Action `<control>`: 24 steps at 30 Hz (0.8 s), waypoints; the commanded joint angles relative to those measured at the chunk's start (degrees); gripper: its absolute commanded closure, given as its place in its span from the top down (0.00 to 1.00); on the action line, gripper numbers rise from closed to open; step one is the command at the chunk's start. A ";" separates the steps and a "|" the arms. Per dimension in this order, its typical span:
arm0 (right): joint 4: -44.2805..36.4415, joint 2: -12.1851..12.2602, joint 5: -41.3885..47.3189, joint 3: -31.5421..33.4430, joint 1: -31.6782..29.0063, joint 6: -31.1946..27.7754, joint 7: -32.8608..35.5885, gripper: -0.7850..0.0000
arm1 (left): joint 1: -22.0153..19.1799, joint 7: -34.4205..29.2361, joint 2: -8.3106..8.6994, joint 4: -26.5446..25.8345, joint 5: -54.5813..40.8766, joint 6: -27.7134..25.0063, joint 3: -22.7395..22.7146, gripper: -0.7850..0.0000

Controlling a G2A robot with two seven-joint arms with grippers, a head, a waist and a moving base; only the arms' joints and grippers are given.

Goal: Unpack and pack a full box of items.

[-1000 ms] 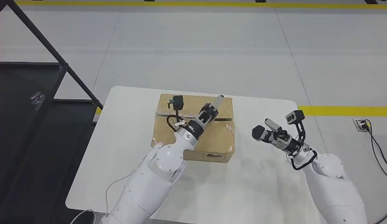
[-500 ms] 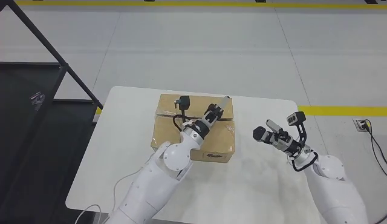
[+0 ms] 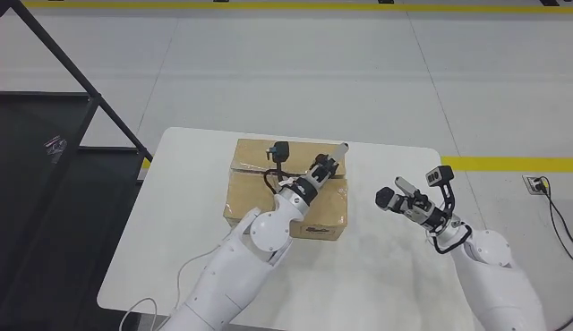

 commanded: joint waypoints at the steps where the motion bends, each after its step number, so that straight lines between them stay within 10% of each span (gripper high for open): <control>1: -0.09 0.08 0.00 0.04 -0.06 -0.04 -0.05 1.00 | -0.08 -0.07 -0.24 0.11 0.23 -0.09 -0.07 1.00; 24: -1.01 1.24 0.12 1.55 -1.01 -0.83 0.65 1.00 | -1.28 -1.27 -2.61 0.02 0.20 -1.75 -1.75 1.00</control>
